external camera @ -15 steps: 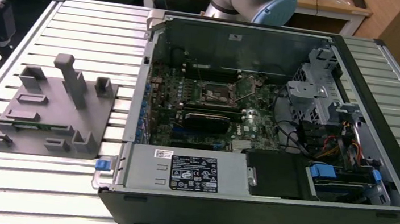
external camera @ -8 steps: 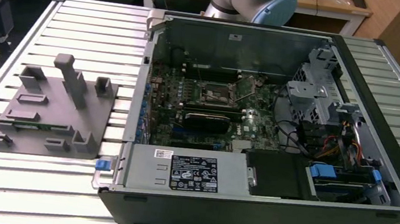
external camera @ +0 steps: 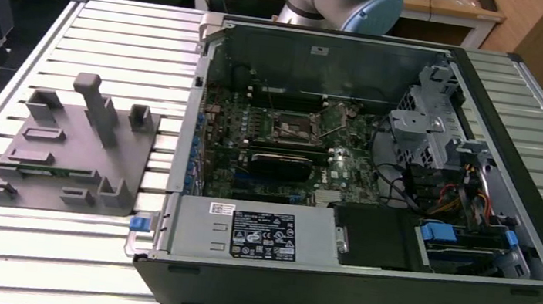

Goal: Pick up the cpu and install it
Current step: 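Pick up the cpu and move it towards the insertion slot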

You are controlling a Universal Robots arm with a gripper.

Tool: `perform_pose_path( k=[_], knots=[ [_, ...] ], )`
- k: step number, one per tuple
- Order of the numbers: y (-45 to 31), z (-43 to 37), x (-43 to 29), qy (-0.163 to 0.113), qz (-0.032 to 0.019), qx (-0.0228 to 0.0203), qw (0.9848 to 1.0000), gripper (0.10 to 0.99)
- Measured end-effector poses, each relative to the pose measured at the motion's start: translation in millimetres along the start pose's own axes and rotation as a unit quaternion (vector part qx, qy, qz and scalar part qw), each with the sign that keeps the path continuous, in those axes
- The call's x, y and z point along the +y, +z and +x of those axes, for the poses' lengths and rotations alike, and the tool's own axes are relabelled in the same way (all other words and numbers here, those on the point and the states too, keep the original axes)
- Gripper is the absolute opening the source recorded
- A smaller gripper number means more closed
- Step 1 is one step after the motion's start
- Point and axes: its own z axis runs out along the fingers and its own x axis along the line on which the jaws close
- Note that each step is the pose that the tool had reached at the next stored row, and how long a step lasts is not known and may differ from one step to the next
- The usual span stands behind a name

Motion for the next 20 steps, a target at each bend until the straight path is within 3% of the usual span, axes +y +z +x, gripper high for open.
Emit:
perform_pose_path(
  k=[8, 20],
  knots=[
    [-14.2, -0.1, 2.2, 0.001, 0.0, 0.0, 1.0, 0.533],
    [-42.8, -0.9, 4.3, 0.001, 0.0, 0.0, 1.0, 0.533]
  ],
)
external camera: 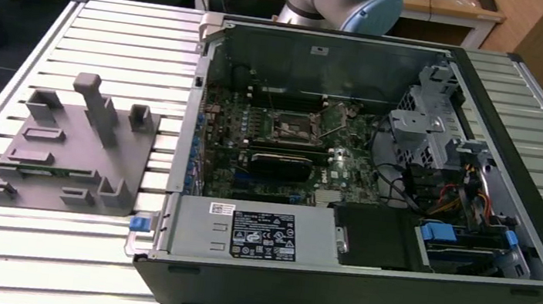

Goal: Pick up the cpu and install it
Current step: 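Pick up the cpu and move it towards the insertion slot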

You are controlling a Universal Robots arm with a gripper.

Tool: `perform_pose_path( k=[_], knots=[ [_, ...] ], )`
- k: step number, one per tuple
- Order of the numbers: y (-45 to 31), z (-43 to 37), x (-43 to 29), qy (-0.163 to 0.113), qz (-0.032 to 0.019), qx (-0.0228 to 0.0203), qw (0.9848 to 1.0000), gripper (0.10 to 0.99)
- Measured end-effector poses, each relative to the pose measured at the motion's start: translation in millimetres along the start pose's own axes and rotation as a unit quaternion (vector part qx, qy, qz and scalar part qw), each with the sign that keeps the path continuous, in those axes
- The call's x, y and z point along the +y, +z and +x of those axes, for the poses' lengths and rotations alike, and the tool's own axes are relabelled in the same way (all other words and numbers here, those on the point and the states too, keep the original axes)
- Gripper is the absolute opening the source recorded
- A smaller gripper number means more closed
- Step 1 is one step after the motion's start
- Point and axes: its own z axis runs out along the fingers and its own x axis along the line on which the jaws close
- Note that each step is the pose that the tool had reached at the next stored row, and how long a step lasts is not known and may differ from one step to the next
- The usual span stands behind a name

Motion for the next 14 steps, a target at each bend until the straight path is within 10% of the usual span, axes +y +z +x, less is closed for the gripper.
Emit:
perform_pose_path(
  k=[14],
  knots=[
    [-0.4, -34.9, 0.7, 0.0, -0.0005, 0.0, 1.0, 0.533]
  ],
)
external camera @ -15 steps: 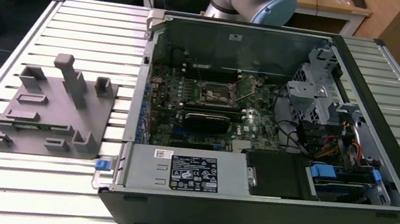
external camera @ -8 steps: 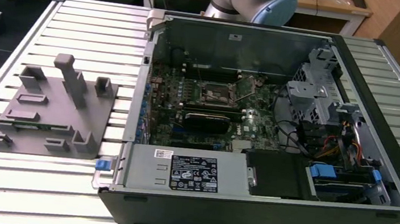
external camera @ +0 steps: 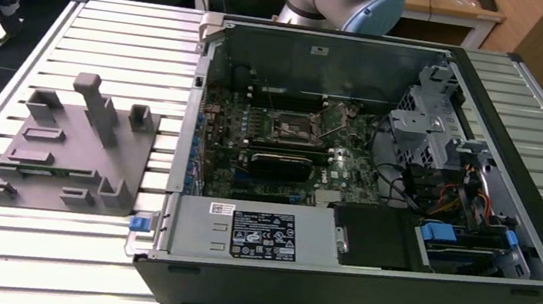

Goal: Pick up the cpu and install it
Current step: 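Pick up the cpu and move it towards the insertion slot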

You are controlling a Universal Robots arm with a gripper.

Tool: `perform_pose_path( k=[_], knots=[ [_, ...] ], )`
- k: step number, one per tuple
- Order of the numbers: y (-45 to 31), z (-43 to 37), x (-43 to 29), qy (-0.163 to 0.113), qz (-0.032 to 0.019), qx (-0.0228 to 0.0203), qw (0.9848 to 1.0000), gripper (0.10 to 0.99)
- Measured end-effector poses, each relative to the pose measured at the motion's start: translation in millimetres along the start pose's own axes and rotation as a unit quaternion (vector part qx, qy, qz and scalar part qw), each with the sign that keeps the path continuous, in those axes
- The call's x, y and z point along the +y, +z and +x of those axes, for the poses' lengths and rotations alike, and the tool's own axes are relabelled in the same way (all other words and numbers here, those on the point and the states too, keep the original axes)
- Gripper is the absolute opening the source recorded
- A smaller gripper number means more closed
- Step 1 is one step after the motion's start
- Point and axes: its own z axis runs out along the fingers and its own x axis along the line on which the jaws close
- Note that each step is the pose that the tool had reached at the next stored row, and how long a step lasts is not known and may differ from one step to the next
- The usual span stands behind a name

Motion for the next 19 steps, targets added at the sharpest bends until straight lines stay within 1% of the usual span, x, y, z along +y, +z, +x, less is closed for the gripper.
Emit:
perform_pose_path(
  k=[19],
  knots=[
    [0.4, -27.3, 0.5, 0.0, 0.0, 0.0, 1.0, 0.533]
  ],
)
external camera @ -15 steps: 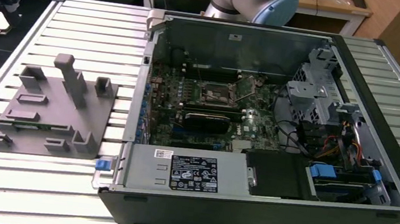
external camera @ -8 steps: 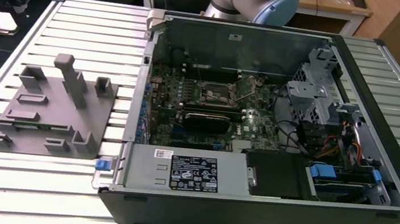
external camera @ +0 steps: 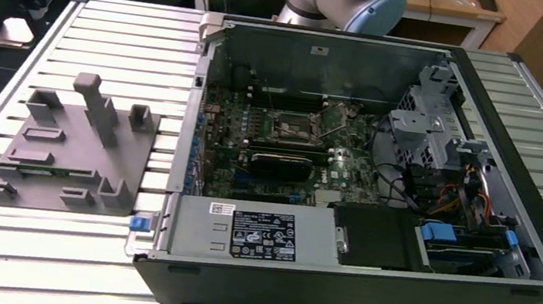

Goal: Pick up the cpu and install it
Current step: 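Pick up the cpu and move it towards the insertion slot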

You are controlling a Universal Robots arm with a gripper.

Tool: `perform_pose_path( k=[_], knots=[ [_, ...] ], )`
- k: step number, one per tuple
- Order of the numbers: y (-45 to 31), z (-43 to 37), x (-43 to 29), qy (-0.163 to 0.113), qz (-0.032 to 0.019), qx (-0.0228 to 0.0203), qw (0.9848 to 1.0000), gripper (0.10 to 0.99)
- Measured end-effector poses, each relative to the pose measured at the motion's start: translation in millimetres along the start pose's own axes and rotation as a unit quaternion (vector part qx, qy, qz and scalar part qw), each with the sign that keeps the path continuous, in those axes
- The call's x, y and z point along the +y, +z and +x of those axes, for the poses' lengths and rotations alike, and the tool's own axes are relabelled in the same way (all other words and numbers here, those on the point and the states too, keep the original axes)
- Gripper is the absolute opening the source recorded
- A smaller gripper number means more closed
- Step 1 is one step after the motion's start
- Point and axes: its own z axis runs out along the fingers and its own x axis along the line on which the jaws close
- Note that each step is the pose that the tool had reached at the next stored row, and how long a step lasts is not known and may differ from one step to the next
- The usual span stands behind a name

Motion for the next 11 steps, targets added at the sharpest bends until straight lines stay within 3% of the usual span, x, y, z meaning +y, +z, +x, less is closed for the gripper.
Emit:
perform_pose_path(
  k=[11],
  knots=[
    [0.2, -13.8, 0.3, 0.0, 0.0, 0.0, 1.0, 0.533]
  ],
)
